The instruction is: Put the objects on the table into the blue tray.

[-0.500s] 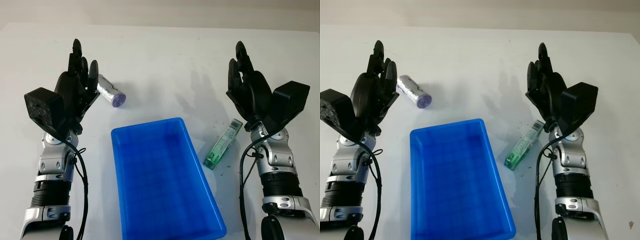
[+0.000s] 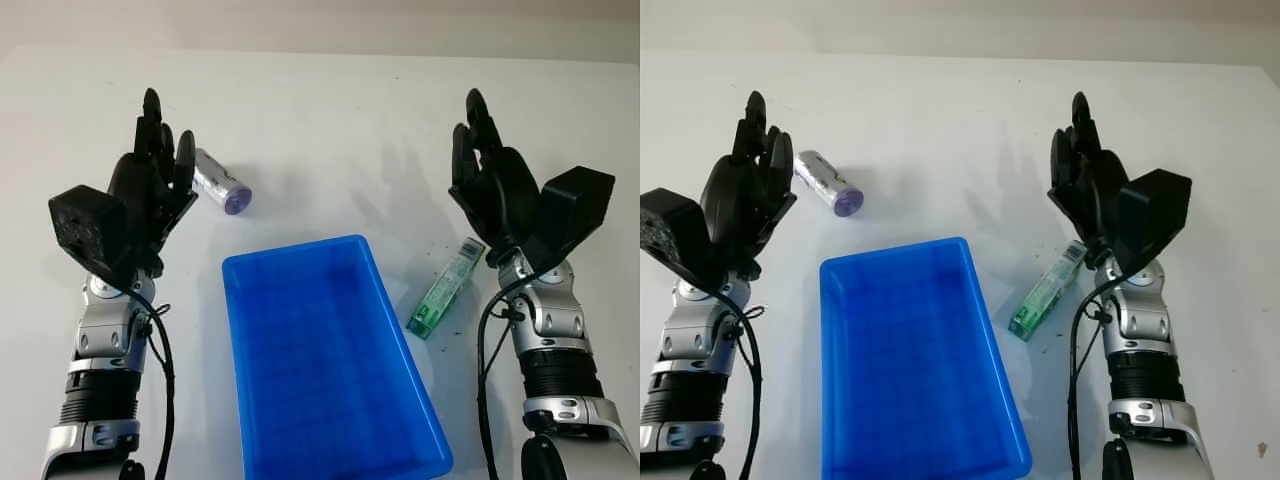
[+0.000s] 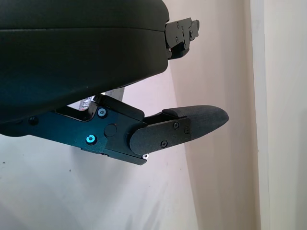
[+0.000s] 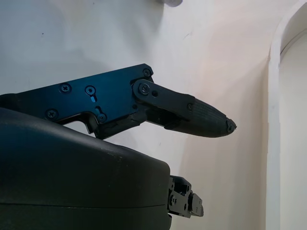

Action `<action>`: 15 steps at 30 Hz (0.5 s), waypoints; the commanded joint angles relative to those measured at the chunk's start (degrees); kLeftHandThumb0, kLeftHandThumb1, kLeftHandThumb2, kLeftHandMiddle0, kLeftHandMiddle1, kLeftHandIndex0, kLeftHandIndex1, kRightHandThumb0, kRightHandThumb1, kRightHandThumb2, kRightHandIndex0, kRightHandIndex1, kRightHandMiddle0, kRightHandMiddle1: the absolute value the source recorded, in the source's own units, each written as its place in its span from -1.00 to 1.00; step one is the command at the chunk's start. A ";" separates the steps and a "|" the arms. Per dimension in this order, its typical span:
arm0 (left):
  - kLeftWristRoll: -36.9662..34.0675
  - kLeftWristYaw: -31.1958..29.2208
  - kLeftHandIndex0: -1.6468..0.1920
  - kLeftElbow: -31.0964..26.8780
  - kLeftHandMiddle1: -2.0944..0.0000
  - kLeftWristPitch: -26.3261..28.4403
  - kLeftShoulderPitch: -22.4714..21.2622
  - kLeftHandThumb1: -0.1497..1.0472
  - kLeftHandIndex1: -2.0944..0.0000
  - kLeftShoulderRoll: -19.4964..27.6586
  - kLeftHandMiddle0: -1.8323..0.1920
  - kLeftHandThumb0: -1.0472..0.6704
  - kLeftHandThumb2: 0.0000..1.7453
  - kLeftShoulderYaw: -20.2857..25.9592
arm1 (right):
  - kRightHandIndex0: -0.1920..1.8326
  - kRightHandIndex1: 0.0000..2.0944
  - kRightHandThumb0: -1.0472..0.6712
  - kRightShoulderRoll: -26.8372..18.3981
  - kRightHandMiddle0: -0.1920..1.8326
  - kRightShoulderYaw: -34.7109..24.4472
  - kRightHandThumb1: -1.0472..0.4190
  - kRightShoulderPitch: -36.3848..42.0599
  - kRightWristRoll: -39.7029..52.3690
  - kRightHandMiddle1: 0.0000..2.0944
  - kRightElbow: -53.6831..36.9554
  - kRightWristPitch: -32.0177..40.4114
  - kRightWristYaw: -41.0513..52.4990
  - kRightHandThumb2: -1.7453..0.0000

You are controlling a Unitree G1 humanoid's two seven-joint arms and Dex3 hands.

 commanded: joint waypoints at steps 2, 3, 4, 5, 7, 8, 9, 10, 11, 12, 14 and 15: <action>0.18 0.01 1.00 0.80 1.00 -0.68 -0.92 1.00 1.00 0.10 1.00 -0.54 -0.28 -0.13 | -1.00 -1.00 -0.58 -2.55 -1.00 -1.08 -1.00 -0.27 1.17 -1.00 -4.38 0.41 2.18 0.28; 0.08 0.02 1.00 0.73 1.00 -0.68 -0.89 1.00 1.00 0.07 1.00 -0.55 -0.28 -0.06 | -1.00 -1.00 -0.57 -3.56 -1.00 -1.17 -1.00 -0.22 1.27 -1.00 -5.46 0.14 3.26 0.34; 0.03 0.02 1.00 0.61 1.00 -0.68 -0.84 1.00 1.00 0.07 1.00 -0.55 -0.28 -0.03 | -1.00 -1.00 -0.57 -4.87 -0.99 -0.98 -1.00 -0.03 0.51 -1.00 -6.81 -0.24 4.00 0.39; -0.02 0.00 1.00 0.44 1.00 -0.61 -0.79 1.00 1.00 0.07 1.00 -0.55 -0.28 -0.02 | -0.99 -0.99 -0.57 -6.43 -0.97 -0.76 -1.00 0.16 -0.19 -0.98 -8.84 0.65 4.67 0.44; -0.20 -0.11 1.00 0.13 1.00 -0.56 -0.67 1.00 1.00 -0.04 1.00 -0.56 -0.29 -0.04 | -0.91 -0.95 -0.51 -11.38 -0.88 0.10 -0.98 0.39 -2.31 -0.93 -12.98 1.31 7.96 0.62; -0.35 -0.19 1.00 -0.15 1.00 -0.41 -0.54 1.00 1.00 -0.14 1.00 -0.56 -0.30 -0.06 | -0.85 -0.92 -0.47 -14.29 -0.82 0.19 -0.97 0.65 -2.48 -0.90 -15.51 2.51 10.63 0.75; -0.48 -0.27 1.00 -0.39 1.00 -0.19 -0.41 1.00 1.00 -0.23 1.00 -0.56 -0.30 -0.10 | -0.79 -0.90 -0.42 -17.02 -0.77 0.13 -0.93 1.23 -2.63 -0.87 -18.62 4.59 12.79 0.84; -0.57 -0.32 1.00 -0.54 1.00 -0.03 -0.33 1.00 1.00 -0.28 1.00 -0.56 -0.30 -0.12 | -0.73 -0.87 -0.38 -18.66 -0.71 -0.01 -0.87 1.69 -2.58 -0.84 -20.85 6.41 14.09 0.91; -0.52 -0.34 1.00 -0.67 1.00 0.02 -0.24 1.00 1.00 -0.29 1.00 -0.56 -0.30 -0.19 | -0.71 -0.86 -0.36 -20.54 -0.69 0.06 -0.84 2.33 -3.25 -0.84 -22.96 6.87 15.31 0.93; -0.52 -0.38 1.00 -0.90 1.00 0.09 -0.10 1.00 1.00 -0.32 1.00 -0.55 -0.30 -0.25 | -0.67 -0.85 -0.35 -22.49 -0.65 0.03 -0.81 3.14 -3.97 -0.82 -25.44 7.43 16.40 0.95; -0.57 -0.54 1.00 -0.78 1.00 0.12 -0.22 1.00 1.00 -0.41 1.00 -0.53 -0.28 -0.31 | -0.56 -0.84 -0.27 -28.01 -0.53 0.38 -0.70 5.31 -8.37 -0.84 -30.35 4.36 19.03 0.95; -0.59 -0.60 1.00 -0.67 1.00 0.10 -0.32 1.00 1.00 -0.46 1.00 -0.53 -0.29 -0.31 | -0.48 -0.84 -0.25 -30.16 -0.46 0.52 -0.65 6.19 -10.56 -0.86 -32.07 2.52 20.05 0.95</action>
